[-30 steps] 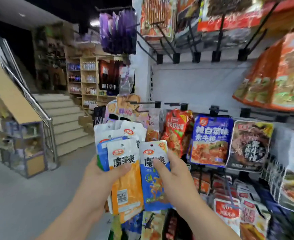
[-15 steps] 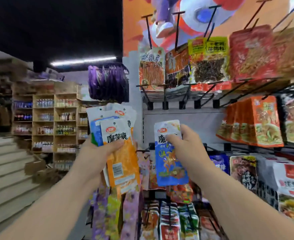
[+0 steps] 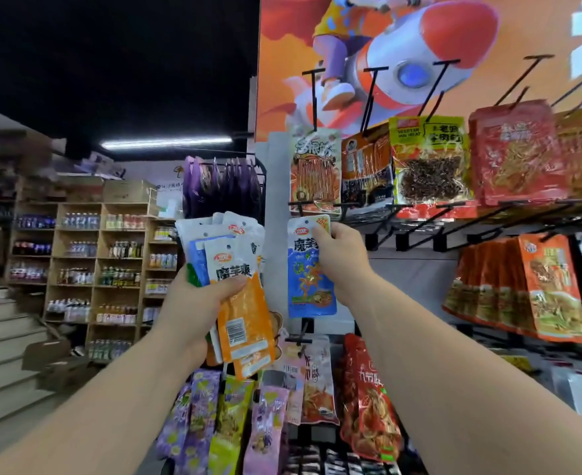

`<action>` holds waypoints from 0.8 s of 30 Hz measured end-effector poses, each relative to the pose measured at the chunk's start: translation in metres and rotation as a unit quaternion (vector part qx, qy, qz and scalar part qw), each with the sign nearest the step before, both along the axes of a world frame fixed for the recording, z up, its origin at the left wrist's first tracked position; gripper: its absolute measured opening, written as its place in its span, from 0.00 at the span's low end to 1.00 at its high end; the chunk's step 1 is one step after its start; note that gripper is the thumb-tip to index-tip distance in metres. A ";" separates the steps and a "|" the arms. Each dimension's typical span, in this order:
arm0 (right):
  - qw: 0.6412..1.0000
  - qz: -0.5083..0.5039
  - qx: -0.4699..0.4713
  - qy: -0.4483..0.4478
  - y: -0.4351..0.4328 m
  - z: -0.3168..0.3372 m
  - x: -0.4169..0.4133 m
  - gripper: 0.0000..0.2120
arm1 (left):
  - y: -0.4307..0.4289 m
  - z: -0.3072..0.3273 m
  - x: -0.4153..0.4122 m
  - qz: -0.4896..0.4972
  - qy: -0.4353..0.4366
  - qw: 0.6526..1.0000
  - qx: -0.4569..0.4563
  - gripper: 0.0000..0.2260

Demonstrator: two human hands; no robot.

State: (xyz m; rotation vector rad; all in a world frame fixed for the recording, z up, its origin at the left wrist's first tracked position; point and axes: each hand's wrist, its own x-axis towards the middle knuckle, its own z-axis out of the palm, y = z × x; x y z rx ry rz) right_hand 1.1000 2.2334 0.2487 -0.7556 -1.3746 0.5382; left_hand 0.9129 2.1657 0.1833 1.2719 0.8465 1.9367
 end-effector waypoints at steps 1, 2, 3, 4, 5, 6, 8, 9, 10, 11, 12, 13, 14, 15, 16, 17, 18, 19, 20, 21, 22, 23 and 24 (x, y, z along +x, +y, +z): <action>1.000 -0.010 -0.003 0.003 0.003 0.002 -0.001 0.17 | 0.001 -0.001 0.000 -0.001 -0.002 1.000 0.001 0.19; 1.000 -0.018 -0.006 0.005 0.006 0.002 -0.001 0.18 | 0.003 -0.002 0.000 0.001 -0.006 1.000 0.002 0.20; 1.000 -0.025 -0.007 0.004 0.009 0.002 -0.002 0.20 | 0.005 -0.003 -0.002 0.004 -0.008 1.000 0.002 0.20; 0.999 -0.031 -0.009 0.000 0.012 0.002 -0.002 0.22 | 0.006 -0.004 -0.002 0.006 -0.009 1.000 0.002 0.21; 0.999 -0.039 -0.010 -0.005 0.015 0.001 -0.003 0.23 | 0.008 -0.004 -0.003 0.008 -0.010 1.000 0.002 0.21; 0.999 -0.045 -0.011 -0.009 0.017 0.001 -0.003 0.24 | 0.009 -0.005 -0.003 0.009 -0.009 1.000 0.005 0.21; 0.999 -0.040 -0.007 -0.003 0.019 0.002 -0.004 0.24 | 0.011 -0.005 -0.003 0.009 -0.001 1.000 0.012 0.21; 0.999 -0.039 -0.004 -0.006 0.018 0.003 -0.005 0.23 | 0.012 -0.005 -0.002 0.009 0.002 1.000 0.014 0.21; 0.999 -0.043 -0.002 -0.009 0.019 0.004 -0.005 0.23 | 0.013 -0.005 -0.002 0.009 0.001 1.000 0.017 0.21; 0.999 -0.051 0.000 -0.016 0.019 0.006 -0.006 0.23 | 0.014 -0.004 -0.001 0.009 -0.002 1.000 0.019 0.21; 0.998 -0.058 -0.001 -0.021 0.020 0.007 -0.006 0.23 | 0.014 -0.004 0.000 0.008 -0.005 1.000 0.021 0.21; 0.997 -0.069 -0.003 -0.026 0.020 0.007 -0.007 0.24 | 0.015 -0.004 0.000 0.008 -0.006 1.000 0.023 0.21; 0.996 -0.080 -0.006 -0.026 0.020 0.008 -0.008 0.24 | 0.015 -0.004 0.001 0.008 -0.007 1.000 0.025 0.20; 0.996 -0.090 -0.006 -0.025 0.020 0.008 -0.009 0.24 | 0.016 -0.004 0.001 0.006 -0.007 1.000 0.028 0.20; 0.995 -0.095 -0.007 -0.022 0.020 0.007 -0.010 0.24 | 0.017 -0.004 0.001 0.004 -0.007 1.000 0.030 0.20; 0.995 -0.101 -0.004 -0.019 0.019 0.007 -0.011 0.24 | 0.017 -0.004 0.000 0.003 -0.006 1.000 0.031 0.20; 0.994 -0.108 -0.002 -0.018 0.018 0.007 -0.011 0.24 | 0.018 -0.004 0.000 0.003 -0.003 1.000 0.031 0.20; 0.993 -0.118 0.001 -0.018 0.018 0.007 -0.012 0.24 | 0.019 -0.005 -0.001 0.004 -0.001 1.000 0.030 0.20; 0.992 -0.125 0.005 -0.018 0.018 0.007 -0.012 0.24 | 0.020 -0.005 -0.001 0.005 0.001 1.000 0.028 0.20; 0.991 -0.129 0.008 -0.018 0.019 0.008 -0.012 0.25 | 0.020 -0.005 -0.002 0.006 0.002 1.000 0.026 0.20; 0.991 -0.133 0.009 -0.019 0.020 0.008 -0.011 0.26 | 0.021 -0.006 -0.002 0.007 0.004 1.000 0.025 0.20; 0.990 -0.136 0.008 -0.021 0.021 0.009 -0.011 0.27 | 0.021 -0.006 -0.002 0.007 0.005 1.000 0.024 0.19; 0.990 -0.140 0.008 -0.024 0.021 0.010 -0.011 0.27 | 0.022 -0.006 -0.002 0.006 0.004 1.000 0.025 0.19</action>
